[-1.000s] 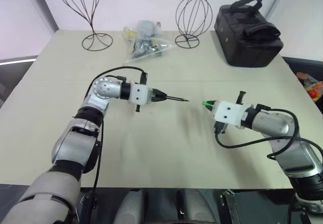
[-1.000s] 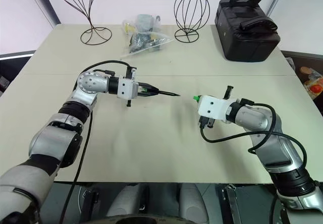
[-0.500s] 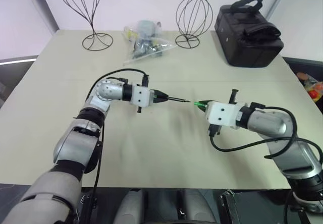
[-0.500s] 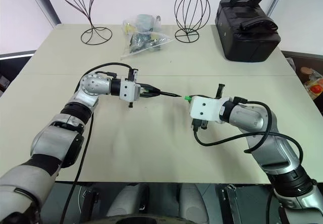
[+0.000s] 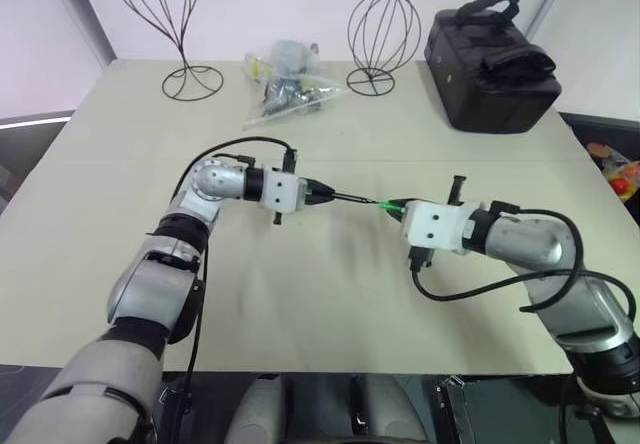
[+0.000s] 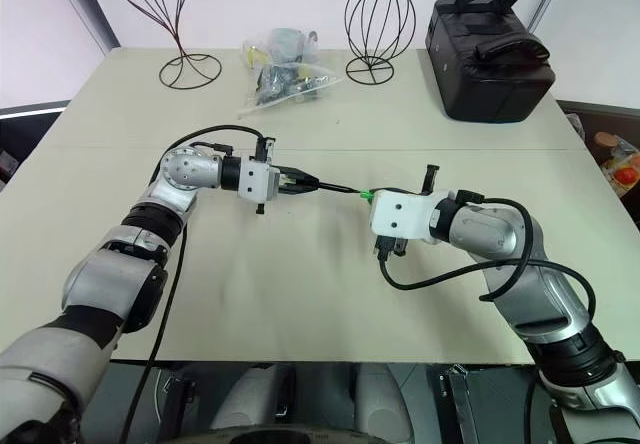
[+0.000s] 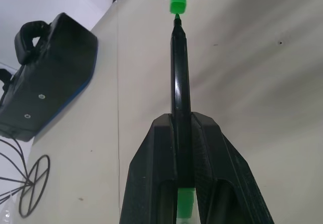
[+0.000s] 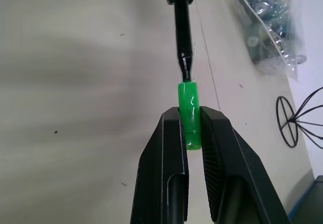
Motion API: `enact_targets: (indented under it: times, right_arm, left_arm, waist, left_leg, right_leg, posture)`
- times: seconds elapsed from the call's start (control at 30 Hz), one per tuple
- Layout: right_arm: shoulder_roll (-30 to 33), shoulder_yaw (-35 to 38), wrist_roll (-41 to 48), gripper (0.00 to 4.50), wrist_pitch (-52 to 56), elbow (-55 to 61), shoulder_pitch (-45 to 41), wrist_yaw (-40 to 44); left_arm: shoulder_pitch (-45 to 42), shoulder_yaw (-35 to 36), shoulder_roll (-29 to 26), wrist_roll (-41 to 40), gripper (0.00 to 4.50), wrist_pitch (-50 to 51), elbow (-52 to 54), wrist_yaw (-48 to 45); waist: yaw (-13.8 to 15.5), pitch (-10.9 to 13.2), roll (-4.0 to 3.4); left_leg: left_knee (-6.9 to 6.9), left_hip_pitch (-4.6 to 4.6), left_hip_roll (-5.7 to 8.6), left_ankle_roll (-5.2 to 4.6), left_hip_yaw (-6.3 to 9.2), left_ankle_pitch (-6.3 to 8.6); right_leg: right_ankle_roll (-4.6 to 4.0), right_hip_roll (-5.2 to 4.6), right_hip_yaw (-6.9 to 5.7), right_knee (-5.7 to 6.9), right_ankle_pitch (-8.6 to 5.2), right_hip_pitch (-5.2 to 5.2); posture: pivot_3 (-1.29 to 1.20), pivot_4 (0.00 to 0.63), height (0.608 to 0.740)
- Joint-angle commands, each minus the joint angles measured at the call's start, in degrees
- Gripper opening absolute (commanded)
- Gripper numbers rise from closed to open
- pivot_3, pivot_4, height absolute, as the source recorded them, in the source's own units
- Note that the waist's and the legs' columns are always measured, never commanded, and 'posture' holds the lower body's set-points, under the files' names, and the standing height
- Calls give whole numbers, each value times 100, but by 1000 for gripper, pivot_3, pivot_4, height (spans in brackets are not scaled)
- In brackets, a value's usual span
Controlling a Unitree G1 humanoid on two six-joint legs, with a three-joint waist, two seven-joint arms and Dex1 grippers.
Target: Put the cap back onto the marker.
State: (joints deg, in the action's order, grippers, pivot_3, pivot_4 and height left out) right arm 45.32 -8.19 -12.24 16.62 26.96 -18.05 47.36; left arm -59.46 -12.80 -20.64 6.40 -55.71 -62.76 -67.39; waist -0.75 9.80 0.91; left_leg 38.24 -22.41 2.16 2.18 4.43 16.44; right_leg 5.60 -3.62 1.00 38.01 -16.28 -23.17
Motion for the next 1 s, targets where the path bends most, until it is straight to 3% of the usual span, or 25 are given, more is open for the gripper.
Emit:
enact_targets:
  times: [0.03, 1.0]
  right_arm:
    - [-14, 50, -6, 61, -25, 182, -102, -36]
    - [-115, -103, -78, 61, 26, 189, -22, -20]
  left_arm:
    - [-140, 28, -1, -154, 0, -135, 118, -39]
    - [-255, 39, 75, -103, 0, -165, 61, 98]
  waist:
    - [1, 0, 0]
    - [1, 0, 0]
  left_leg:
    - [0, 0, 0, 0, 0, 0]
    - [0, 0, 1, 0, -1, 0]
  right_leg:
    - [0, 0, 0, 0, 0, 0]
    - [0, -1, 0, 0, 0, 0]
  posture:
    - [0, 150, 740]
    - [0, 150, 740]
